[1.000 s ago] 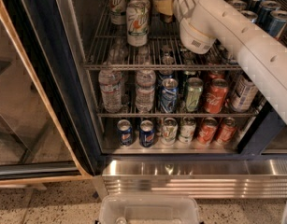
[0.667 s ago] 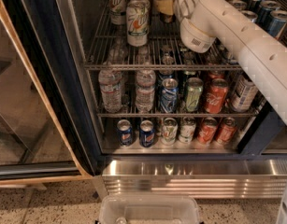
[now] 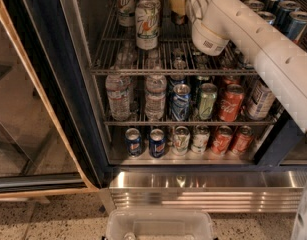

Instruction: Pick orange can from top shelf of fridge

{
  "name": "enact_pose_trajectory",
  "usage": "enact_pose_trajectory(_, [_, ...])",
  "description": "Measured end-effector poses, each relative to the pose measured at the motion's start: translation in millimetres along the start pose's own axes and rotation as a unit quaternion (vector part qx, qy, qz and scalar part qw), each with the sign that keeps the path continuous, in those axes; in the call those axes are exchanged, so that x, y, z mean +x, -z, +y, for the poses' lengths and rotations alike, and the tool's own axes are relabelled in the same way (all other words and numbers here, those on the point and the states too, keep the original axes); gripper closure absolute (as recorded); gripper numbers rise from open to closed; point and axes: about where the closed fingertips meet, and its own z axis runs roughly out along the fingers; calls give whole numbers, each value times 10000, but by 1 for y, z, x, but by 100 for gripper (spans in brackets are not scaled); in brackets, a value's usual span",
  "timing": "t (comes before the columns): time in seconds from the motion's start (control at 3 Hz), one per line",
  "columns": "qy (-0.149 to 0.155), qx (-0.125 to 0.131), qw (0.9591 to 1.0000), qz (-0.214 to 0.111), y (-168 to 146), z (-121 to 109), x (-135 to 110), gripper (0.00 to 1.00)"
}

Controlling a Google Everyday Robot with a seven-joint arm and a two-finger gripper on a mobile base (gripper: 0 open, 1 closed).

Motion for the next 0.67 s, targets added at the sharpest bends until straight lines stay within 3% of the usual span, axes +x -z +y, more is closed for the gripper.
enact_pose_trajectory(0.33, [-20,144,9999,-8,-3,-8,0,23])
enact_pose_trajectory(0.67, [-20,140,9999,-7,-4,-7,0,21])
